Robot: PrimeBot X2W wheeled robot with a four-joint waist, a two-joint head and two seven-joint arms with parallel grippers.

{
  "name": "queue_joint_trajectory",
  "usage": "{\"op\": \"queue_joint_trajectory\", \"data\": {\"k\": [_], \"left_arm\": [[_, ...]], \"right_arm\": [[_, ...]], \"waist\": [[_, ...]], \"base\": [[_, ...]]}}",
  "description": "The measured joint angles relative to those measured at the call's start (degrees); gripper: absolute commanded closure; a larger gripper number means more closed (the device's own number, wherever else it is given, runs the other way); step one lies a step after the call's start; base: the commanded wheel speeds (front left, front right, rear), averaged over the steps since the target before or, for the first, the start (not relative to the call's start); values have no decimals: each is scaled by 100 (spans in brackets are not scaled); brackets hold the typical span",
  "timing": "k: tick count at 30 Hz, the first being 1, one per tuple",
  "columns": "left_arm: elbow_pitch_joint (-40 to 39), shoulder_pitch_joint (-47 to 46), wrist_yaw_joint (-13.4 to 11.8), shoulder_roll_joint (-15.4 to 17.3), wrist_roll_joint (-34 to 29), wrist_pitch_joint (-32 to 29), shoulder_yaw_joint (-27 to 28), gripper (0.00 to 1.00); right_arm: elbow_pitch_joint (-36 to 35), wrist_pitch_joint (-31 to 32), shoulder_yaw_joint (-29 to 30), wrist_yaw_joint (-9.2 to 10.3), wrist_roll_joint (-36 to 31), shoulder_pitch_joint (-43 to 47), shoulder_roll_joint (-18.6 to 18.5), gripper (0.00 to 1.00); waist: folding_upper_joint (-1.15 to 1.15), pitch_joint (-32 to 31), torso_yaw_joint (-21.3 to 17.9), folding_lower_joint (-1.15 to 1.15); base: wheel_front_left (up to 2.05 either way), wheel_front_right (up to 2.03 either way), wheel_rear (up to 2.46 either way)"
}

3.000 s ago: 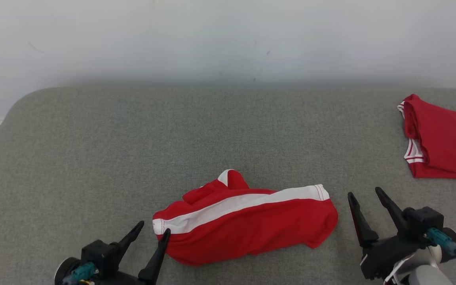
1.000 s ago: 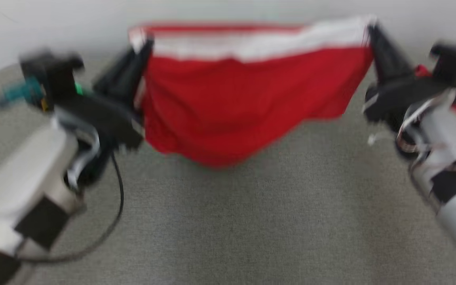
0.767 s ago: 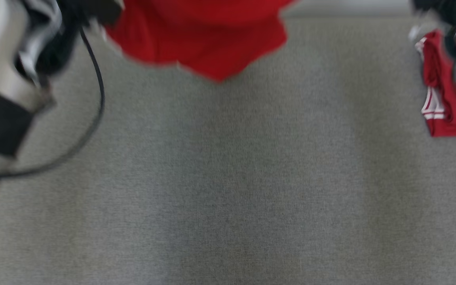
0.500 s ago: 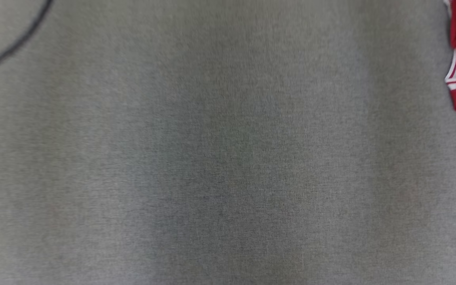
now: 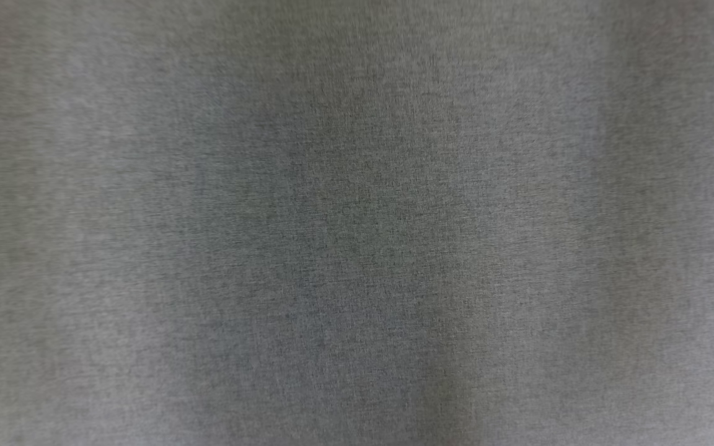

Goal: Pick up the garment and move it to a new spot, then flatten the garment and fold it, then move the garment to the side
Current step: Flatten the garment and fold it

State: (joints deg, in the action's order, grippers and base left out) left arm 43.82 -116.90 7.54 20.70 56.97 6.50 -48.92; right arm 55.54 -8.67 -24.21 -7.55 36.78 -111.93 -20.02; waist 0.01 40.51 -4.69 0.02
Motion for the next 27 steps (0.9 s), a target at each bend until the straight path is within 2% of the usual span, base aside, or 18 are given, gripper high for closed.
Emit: {"op": "queue_joint_trajectory", "data": {"k": [6,11,18,23,27], "left_arm": [[107,127,0,26,285,252,-237,100],[-89,565,0,83,441,512,-612,100],[-818,1466,0,355,613,814,-838,100],[-1539,2517,0,600,377,838,-343,100],[-2165,3799,-47,684,-36,854,108,100]], "right_arm": [[203,-130,-167,-1,80,48,33,100],[202,-313,-376,-1,259,428,23,100],[-396,-560,-716,-1,617,1549,-140,100],[-1117,-624,-865,-1,745,2586,-413,100],[-1852,-631,-623,0,765,3664,-555,100]], "waist": [[0,245,-15,0],[0,326,15,0],[-1,100,7,-2],[-2,-195,12,-3],[-2,-485,9,-3]], "base": [[0,0,0],[0,0,0],[0,0,0],[0,0,0],[0,0,0]]}}
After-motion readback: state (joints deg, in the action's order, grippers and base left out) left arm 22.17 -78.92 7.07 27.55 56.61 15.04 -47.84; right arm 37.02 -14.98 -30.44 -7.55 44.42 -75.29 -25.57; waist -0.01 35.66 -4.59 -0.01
